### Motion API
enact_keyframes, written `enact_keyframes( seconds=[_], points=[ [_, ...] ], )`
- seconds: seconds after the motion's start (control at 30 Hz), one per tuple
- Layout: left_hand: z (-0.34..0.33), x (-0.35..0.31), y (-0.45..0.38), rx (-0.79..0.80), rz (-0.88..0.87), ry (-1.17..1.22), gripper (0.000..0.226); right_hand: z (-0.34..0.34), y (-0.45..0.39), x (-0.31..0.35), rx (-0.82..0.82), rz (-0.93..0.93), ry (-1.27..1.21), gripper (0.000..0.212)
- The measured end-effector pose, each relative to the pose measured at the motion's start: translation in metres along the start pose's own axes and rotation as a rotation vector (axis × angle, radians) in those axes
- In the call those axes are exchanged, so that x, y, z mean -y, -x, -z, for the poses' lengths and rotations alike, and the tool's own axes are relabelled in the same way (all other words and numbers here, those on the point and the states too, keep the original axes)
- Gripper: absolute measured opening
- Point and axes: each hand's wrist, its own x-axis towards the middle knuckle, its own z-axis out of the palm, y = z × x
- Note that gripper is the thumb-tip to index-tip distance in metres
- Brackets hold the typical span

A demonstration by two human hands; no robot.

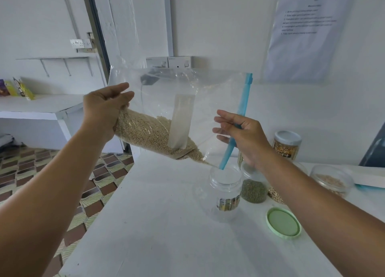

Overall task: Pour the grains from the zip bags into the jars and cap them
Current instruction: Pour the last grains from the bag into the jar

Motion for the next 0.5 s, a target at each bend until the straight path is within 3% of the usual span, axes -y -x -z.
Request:
enact_keyframes(
  seconds=[0.5],
  points=[
    [-0.0026,0.0048,-0.0108,0.022,-0.031,-0.020,0.028,-0.0011,0.0017,-0.0096,-0.014,-0.055,-0.053,0.031]
  ],
)
